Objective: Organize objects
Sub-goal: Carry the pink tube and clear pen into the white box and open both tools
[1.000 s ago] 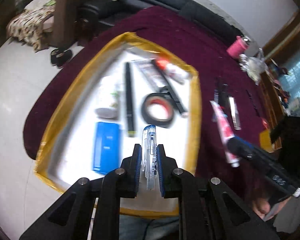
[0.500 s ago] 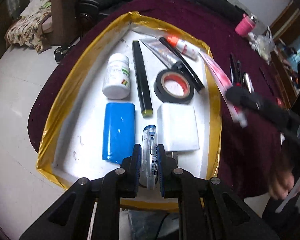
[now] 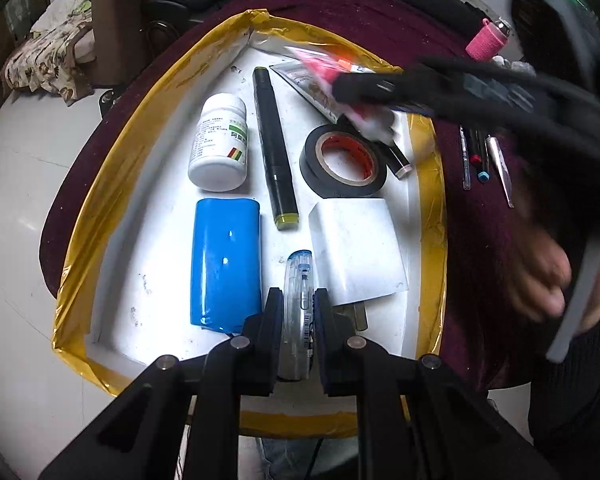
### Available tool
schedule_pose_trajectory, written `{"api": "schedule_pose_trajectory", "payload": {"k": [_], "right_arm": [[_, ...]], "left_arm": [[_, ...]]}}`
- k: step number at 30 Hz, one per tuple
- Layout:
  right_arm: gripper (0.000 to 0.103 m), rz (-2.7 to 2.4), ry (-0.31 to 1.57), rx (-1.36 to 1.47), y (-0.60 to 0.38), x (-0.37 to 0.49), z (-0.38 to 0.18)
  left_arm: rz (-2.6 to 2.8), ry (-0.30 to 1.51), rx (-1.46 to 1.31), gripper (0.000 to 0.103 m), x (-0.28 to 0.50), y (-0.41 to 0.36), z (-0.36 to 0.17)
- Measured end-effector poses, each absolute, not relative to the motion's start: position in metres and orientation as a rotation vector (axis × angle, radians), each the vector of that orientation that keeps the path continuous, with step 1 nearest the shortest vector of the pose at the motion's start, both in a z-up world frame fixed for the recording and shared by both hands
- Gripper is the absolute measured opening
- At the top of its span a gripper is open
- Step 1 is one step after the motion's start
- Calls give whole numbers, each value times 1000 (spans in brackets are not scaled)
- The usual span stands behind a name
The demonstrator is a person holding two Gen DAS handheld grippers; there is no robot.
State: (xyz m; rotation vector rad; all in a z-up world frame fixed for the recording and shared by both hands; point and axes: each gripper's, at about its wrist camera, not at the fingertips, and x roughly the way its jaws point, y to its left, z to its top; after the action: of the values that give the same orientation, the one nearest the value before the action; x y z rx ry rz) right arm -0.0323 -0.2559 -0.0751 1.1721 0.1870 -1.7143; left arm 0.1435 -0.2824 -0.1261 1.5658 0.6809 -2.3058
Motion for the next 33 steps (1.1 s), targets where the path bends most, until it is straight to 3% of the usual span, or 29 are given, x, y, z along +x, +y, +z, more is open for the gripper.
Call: {"api": "schedule_pose_trajectory", "payload": {"k": [19,23,25,30,33], "right_arm": [[33,-1712,187,1219,-300,-53,-93],[33,-1722,151,1208,-286,-51,-83],[33,-1733,134,1196,-274,-48,-77],[33,-1723,69,1169,-219,-31,-62],[33,-1730,30,1156,-180,-25,-59]], "left_arm": [[-2298,640,1543,15,149,-283,-126],[-2309,733,1465,15,159,-293,-118],[-2311,743,1447,19,160,-293,-116],[-2359,709,1371,53,148,-277,-103],[-2413,666,1306,56,144,-266,-91]]}}
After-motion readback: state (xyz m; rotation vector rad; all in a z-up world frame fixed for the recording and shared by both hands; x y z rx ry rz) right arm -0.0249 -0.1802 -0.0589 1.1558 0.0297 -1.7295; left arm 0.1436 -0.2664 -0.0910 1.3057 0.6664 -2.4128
